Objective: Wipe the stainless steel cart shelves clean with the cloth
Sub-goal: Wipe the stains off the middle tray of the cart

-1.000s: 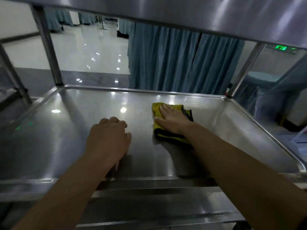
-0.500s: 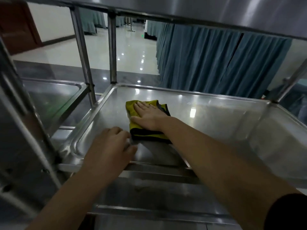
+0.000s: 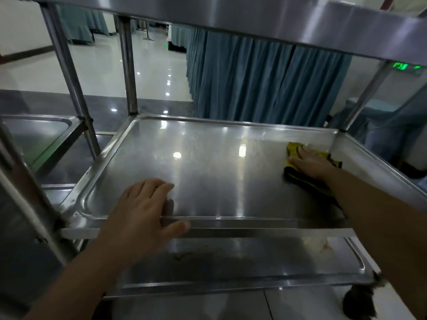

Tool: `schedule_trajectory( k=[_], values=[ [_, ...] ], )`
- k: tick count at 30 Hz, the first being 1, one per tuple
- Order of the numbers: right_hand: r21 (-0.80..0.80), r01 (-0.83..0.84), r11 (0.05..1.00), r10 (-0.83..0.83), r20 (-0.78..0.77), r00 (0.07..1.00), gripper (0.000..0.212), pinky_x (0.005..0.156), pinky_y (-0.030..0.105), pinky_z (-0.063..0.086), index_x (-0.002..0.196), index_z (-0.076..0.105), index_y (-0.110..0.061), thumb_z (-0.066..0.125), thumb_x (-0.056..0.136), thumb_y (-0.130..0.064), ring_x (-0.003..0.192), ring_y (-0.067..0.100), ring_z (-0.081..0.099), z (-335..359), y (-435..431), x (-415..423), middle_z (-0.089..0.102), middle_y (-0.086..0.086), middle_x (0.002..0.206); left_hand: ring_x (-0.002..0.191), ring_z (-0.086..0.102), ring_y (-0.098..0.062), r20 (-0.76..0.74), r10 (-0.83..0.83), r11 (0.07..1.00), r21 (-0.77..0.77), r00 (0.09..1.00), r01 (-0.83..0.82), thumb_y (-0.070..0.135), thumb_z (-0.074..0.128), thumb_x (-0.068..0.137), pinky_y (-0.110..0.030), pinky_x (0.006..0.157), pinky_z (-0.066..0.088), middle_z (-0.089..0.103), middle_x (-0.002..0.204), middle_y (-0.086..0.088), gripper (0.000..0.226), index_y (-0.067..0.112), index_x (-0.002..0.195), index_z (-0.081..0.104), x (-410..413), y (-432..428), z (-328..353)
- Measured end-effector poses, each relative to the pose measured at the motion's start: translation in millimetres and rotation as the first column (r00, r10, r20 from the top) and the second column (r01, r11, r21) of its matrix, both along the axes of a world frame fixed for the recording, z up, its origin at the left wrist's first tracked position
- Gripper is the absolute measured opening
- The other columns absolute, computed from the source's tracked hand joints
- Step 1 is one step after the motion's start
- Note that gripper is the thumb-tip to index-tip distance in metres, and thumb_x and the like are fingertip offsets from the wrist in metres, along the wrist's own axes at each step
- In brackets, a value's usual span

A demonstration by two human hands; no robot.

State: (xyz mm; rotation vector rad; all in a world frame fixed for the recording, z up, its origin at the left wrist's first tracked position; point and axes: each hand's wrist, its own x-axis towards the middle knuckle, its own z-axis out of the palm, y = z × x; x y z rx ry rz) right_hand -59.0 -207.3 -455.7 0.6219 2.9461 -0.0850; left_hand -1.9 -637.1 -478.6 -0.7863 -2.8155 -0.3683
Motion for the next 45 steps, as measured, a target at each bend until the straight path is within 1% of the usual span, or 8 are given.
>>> schedule_trajectory(
  k=[3, 9, 20, 24, 30, 36, 40, 45],
  values=[
    [0.024, 0.050, 0.998, -0.050, 0.014, 0.999, 0.069, 0.116, 0.036, 0.013, 0.153, 0.003, -0.008, 0.023, 0.101, -0.049, 0.146, 0.028, 0.010, 1, 0, 12, -0.001, 0.011, 0.161, 0.094, 0.058, -0.021, -0.093, -0.099, 0.992, 0.075, 0.991, 0.106, 0.072, 0.052, 0.053, -0.030, 0.077, 0.042, 0.063, 0.102, 0.005, 0.075, 0.021, 0.106, 0.067, -1, -5, -5],
    [0.060, -0.104, 0.993, 0.104, -0.001, 0.995, 0.072, 0.116, 0.035, 0.014, 0.153, 0.006, -0.007, 0.025, 0.100, -0.051, 0.147, 0.027, 0.011, -1, -81, -7, 0.002, 0.013, 0.160, 0.078, 0.048, -0.011, -0.102, -0.201, 0.953, 0.208, 0.974, 0.219, 0.043, 0.089, 0.046, -0.023, 0.062, 0.041, 0.058, 0.081, 0.011, 0.043, 0.024, 0.078, 0.068, -3, -13, -10],
    [-0.078, -0.713, 0.697, 0.705, -0.108, 0.701, 0.069, 0.117, 0.032, -0.001, 0.153, 0.007, -0.019, 0.031, 0.099, -0.053, 0.147, 0.013, 0.000, -10, -278, 4, 0.001, 0.000, 0.161, 0.062, 0.053, -0.019, -0.356, -0.013, 0.961, 0.252, 0.934, 0.110, 0.051, 0.056, 0.072, -0.032, 0.058, 0.042, 0.056, 0.066, 0.004, 0.037, 0.017, 0.073, 0.069, 24, -15, -31],
    [-0.116, -0.646, 0.754, 0.630, -0.149, 0.762, 0.065, 0.117, 0.032, 0.001, 0.151, 0.019, -0.029, 0.037, 0.095, -0.057, 0.147, 0.013, 0.007, -6, -233, 17, 0.009, -0.003, 0.161, 0.065, 0.056, -0.025, -0.382, 0.044, 0.946, 0.313, 0.923, 0.085, 0.047, 0.060, 0.074, -0.037, 0.060, 0.044, 0.059, 0.070, 0.001, 0.033, 0.016, 0.080, 0.070, 31, -8, -37],
    [-0.044, -0.225, 0.973, 0.222, -0.055, 0.973, 0.063, 0.118, 0.040, 0.001, 0.151, 0.018, -0.031, 0.031, 0.096, -0.059, 0.147, 0.018, 0.007, 2, -93, 34, 0.009, 0.000, 0.161, 0.068, 0.055, -0.026, -0.399, 0.059, 0.941, 0.329, 0.915, 0.083, 0.047, 0.057, 0.076, -0.037, 0.067, 0.039, 0.060, 0.073, 0.000, 0.036, 0.015, 0.085, 0.072, 33, -2, -39],
    [-0.052, 0.118, 0.992, -0.117, 0.022, 0.993, 0.073, 0.117, 0.053, 0.005, 0.150, 0.005, -0.043, 0.019, 0.086, -0.075, 0.147, 0.032, 0.001, -4, -5, 79, -0.001, 0.000, 0.161, 0.070, 0.054, -0.026, -0.411, 0.087, 0.928, 0.365, 0.908, 0.076, 0.046, 0.057, 0.078, -0.038, 0.071, 0.038, 0.060, 0.074, -0.002, 0.037, 0.013, 0.086, 0.071, 38, 1, -43],
    [-0.064, 0.137, 0.989, -0.137, 0.002, 0.991, 0.072, 0.116, 0.056, 0.003, 0.150, 0.003, -0.044, 0.021, 0.088, -0.075, 0.146, 0.035, 0.000, -10, -31, 76, -0.002, 0.002, 0.161, 0.074, 0.055, -0.026, -0.403, 0.124, 0.912, 0.406, 0.907, 0.055, 0.046, 0.056, 0.079, -0.038, 0.073, 0.037, 0.061, 0.077, -0.004, 0.039, 0.011, 0.087, 0.071, 39, 3, -48],
    [-0.056, -0.165, 0.985, 0.165, -0.005, 0.986, 0.060, 0.113, 0.060, -0.002, 0.149, -0.001, -0.044, 0.018, 0.096, -0.062, 0.146, 0.034, -0.007, -9, -139, 55, -0.008, 0.000, 0.161, 0.079, 0.048, -0.022, -0.430, 0.162, 0.905, 0.423, 0.888, 0.040, 0.044, 0.058, 0.079, -0.036, 0.075, 0.035, 0.061, 0.078, -0.004, 0.035, 0.011, 0.086, 0.071, 42, 1, -46]
  ],
)
